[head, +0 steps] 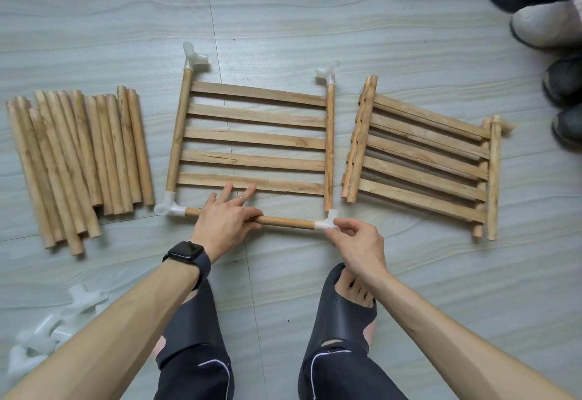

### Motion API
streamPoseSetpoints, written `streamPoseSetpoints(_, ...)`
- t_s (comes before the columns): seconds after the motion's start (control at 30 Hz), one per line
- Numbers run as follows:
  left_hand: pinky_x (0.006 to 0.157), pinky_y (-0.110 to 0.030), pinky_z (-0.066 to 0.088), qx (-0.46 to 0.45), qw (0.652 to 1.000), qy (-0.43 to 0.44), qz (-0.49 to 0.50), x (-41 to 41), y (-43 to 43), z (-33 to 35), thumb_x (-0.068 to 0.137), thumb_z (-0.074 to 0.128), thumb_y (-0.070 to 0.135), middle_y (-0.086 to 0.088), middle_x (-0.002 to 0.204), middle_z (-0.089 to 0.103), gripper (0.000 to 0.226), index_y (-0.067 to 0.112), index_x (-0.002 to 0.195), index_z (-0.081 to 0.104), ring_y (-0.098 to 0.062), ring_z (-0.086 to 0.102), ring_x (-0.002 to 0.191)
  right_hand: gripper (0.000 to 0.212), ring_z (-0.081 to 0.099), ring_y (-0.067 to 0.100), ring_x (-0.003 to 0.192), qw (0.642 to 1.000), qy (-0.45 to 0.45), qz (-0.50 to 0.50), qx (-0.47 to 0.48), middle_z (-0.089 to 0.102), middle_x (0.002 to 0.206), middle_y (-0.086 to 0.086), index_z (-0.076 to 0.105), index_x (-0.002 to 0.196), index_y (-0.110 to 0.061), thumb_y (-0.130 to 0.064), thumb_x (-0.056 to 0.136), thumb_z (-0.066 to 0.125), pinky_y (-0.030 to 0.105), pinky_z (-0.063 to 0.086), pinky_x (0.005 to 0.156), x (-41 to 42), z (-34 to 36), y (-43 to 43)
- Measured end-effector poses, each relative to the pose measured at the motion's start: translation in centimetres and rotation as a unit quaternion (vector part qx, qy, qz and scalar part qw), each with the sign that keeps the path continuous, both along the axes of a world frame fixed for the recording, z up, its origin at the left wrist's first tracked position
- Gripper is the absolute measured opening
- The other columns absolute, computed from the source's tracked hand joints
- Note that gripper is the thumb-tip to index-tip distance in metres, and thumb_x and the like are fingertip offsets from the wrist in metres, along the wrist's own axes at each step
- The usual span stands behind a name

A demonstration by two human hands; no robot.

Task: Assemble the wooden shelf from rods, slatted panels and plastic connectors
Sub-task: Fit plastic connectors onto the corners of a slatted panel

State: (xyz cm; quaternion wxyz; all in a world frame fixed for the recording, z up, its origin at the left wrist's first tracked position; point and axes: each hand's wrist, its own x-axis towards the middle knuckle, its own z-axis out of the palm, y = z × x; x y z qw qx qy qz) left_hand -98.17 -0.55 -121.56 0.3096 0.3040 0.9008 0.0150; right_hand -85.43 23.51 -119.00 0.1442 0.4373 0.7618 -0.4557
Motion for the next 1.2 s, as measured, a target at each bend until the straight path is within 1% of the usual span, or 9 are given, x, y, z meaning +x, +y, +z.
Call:
streamPoseSetpoints(0.13,0.119,-0.049,0.025,0.001,1.000,-0.005,0.029,0.3,0.4,0.0,0.099,0.043,0.063,0.009,0.167,0.017,0.040,0.042,0.128,0.061,-0.037,0.012,0.154,0.008,0.074,0.012,0.078,0.999,-0.032,-0.022,-0.032,0.076,0.073,-0.010,0.073,0.086,-0.025,-0.033,0.084,0.072,0.039,0.058,0.091,-0.5,-0.7,0.4)
streamPoseSetpoints(0.23,0.116,-0.047,0.030,0.013,0.999,0.025,0.039,0.2,1.1,0.1,0.101,0.045,0.056,0.006,0.164,0.031,0.043,0.037,0.138,0.053,-0.040,0.026,0.149,0.010,0.074,0.012,0.065,0.998,-0.034,-0.026,-0.045,0.076,0.083,-0.006,0.068,0.098,-0.026,-0.030,0.089,0.069,0.040,0.062,0.083,-0.7,-1.4,1.0)
streamPoseSetpoints(0.33,0.103,-0.044,0.041,0.027,0.996,0.077,0.028,-0.6,1.9,0.1,0.102,0.049,0.043,-0.001,0.151,0.047,0.048,0.030,0.147,0.039,-0.035,0.049,0.126,0.017,0.074,0.013,0.070,0.995,-0.027,-0.049,-0.082,0.076,0.093,-0.004,0.072,0.106,-0.026,-0.031,0.090,0.073,0.031,0.061,0.070,-1.3,-1.9,1.5)
streamPoseSetpoints(0.43,0.092,-0.043,0.042,-0.001,0.995,0.099,0.015,-1.4,3.2,0.2,0.105,0.047,0.038,-0.004,0.149,0.043,0.049,0.032,0.150,0.031,-0.038,0.059,0.110,0.007,0.070,0.012,0.073,0.996,-0.022,-0.034,-0.075,0.077,0.086,-0.006,0.076,0.089,-0.032,-0.038,0.090,0.073,0.034,0.061,0.074,-1.9,-1.8,1.4)
streamPoseSetpoints(0.63,0.070,-0.032,0.033,-0.010,0.989,0.146,-0.017,-2.7,4.5,1.0,0.107,0.040,0.027,0.001,0.118,0.059,0.027,0.024,0.133,0.044,-0.027,0.067,0.082,0.017,0.063,0.013,0.074,0.991,-0.027,-0.006,-0.127,0.070,0.084,-0.001,0.075,0.108,-0.024,-0.031,0.100,0.061,0.026,0.056,0.067,-2.3,-1.6,1.5)
streamPoseSetpoints(0.8,0.085,-0.038,0.040,-0.010,0.977,0.192,-0.093,-4.6,5.3,0.7,0.106,0.038,0.015,-0.004,0.115,0.061,0.024,0.017,0.126,0.051,-0.028,0.056,0.104,0.015,0.060,0.015,0.085,0.976,-0.026,-0.034,-0.213,0.069,0.096,0.005,0.073,0.106,-0.014,-0.022,0.101,0.062,0.029,0.051,0.076,-2.8,-1.5,1.6)
streamPoseSetpoints(0.97,0.086,-0.041,0.040,0.074,0.986,0.146,-0.038,-5.6,4.5,0.0,0.105,0.042,0.021,-0.008,0.124,0.054,0.021,0.016,0.121,0.056,-0.031,0.051,0.109,0.019,0.069,0.015,0.088,0.894,0.031,-0.174,-0.411,0.073,0.122,0.013,0.063,0.112,-0.006,-0.019,0.102,0.055,0.027,0.050,0.068,-3.8,-1.0,1.8)
streamPoseSetpoints(1.07,0.070,-0.039,0.041,0.164,0.984,0.066,0.011,-6.2,4.2,0.5,0.105,0.048,0.031,-0.008,0.121,0.051,0.022,0.016,0.120,0.054,-0.033,0.053,0.089,0.037,0.065,0.011,0.084,0.857,0.046,-0.194,-0.476,0.072,0.125,0.009,0.071,0.120,-0.009,-0.031,0.091,0.064,0.024,0.047,0.064,-4.0,-0.4,2.4)
streamPoseSetpoints(1.2,0.066,-0.033,0.039,0.254,0.965,0.038,0.049,-6.6,4.5,1.4,0.103,0.052,0.032,-0.003,0.121,0.049,0.021,0.021,0.121,0.053,-0.020,0.042,0.075,0.033,0.063,0.005,0.080,0.823,0.084,-0.185,-0.530,0.072,0.122,0.002,0.078,0.115,-0.014,-0.034,0.094,0.062,0.021,0.044,0.062,-5.1,1.3,3.6)
